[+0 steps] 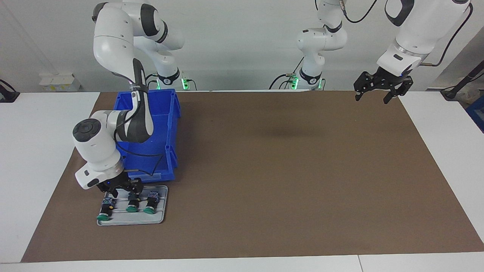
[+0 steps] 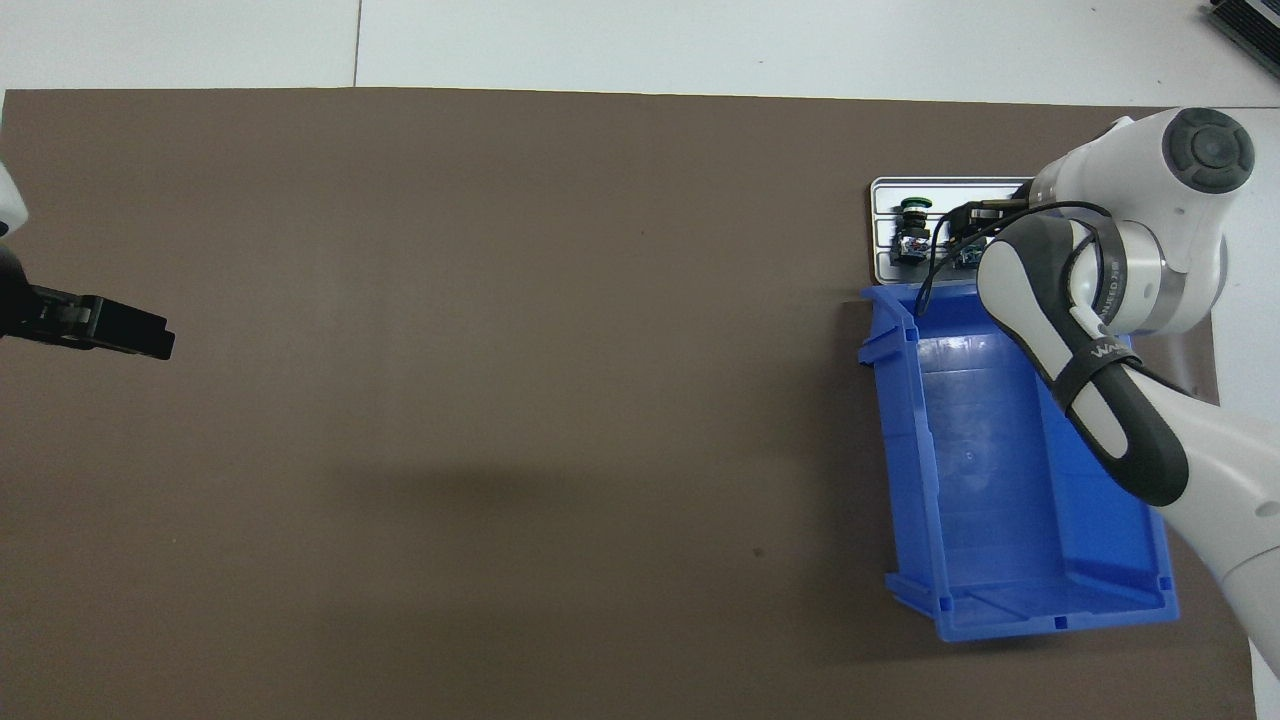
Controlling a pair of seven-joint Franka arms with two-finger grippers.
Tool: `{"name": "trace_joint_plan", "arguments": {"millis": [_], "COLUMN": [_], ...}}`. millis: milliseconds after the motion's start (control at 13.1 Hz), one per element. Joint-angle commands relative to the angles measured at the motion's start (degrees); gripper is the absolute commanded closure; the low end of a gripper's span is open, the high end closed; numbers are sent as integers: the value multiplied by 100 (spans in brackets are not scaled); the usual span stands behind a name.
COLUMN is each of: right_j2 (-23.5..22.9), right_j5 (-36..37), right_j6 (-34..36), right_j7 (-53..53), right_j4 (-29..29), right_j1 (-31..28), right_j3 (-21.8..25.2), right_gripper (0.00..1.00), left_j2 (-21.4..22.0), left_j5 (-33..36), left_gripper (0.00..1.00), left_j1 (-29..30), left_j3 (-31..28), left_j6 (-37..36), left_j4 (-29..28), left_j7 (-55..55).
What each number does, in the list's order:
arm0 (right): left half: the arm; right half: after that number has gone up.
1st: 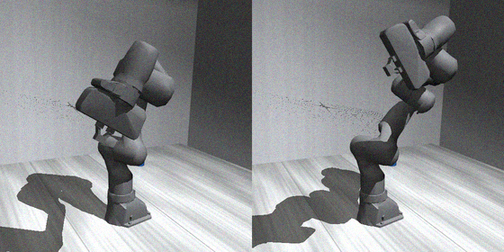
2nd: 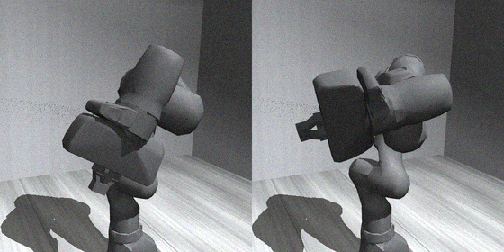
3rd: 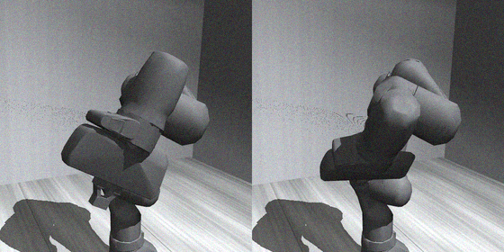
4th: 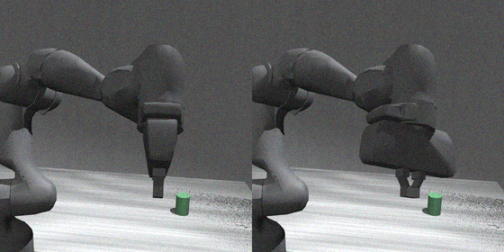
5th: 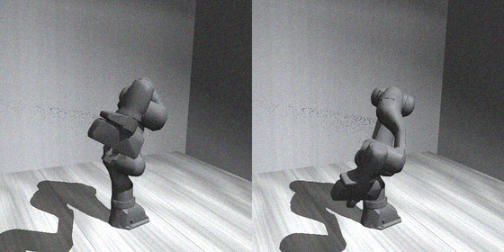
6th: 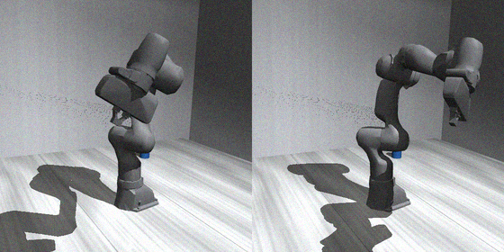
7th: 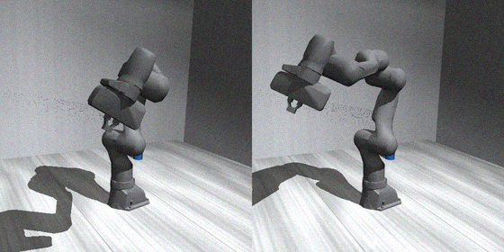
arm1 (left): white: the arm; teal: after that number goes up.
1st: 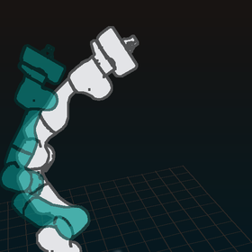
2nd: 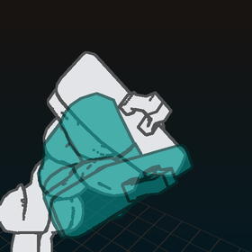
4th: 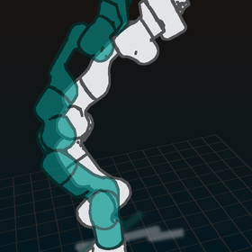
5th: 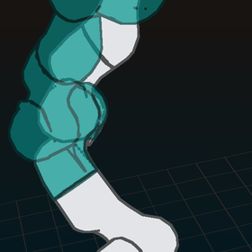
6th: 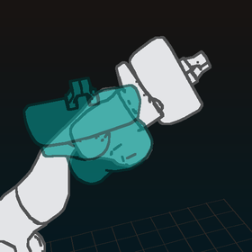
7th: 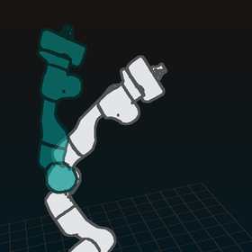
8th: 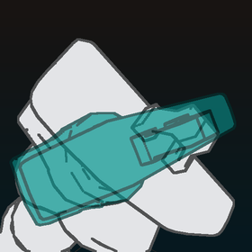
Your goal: Place and press button with both arms
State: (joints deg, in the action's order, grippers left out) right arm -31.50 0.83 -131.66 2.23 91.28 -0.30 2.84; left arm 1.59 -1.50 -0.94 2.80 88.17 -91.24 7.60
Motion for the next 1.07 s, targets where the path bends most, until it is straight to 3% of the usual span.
{"name": "trace_joint_plan", "arguments": {"millis": [0, 305, 533, 609, 685, 990], "right_j2": [-120, -137, -137, -129, -120, -137], "right_j5": [-75, -75, -75, -75, -66, 22], "right_j6": [-359, -695, -668, -616, -589, -248], "right_j7": [138, 208, 243, 243, 226, 173], "right_j4": [126, 417, 426, 408, 373, 49], "right_j1": [-14, 3, 12, 3, -5, 3], "right_j3": [-20, -20, -20, -20, -20, -20], "right_gripper": [23, 28, 40, 49, 64, 100], "left_j2": [175, 175, 175, 175, 175, 175], "left_j5": [-17, -17, -17, -17, -17, -17], "left_gripper": [0, 0, 0, 0, 0, 0], "left_j1": [68, 68, 68, 68, 68, 68], "left_j3": [27, 27, 27, 27, 27, 27], "left_j6": [60, 60, 60, 60, 60, 60], "left_j4": [-201, -201, -201, -201, -201, -201], "left_j7": [31, 31, 31, 31, 31, 40]}}
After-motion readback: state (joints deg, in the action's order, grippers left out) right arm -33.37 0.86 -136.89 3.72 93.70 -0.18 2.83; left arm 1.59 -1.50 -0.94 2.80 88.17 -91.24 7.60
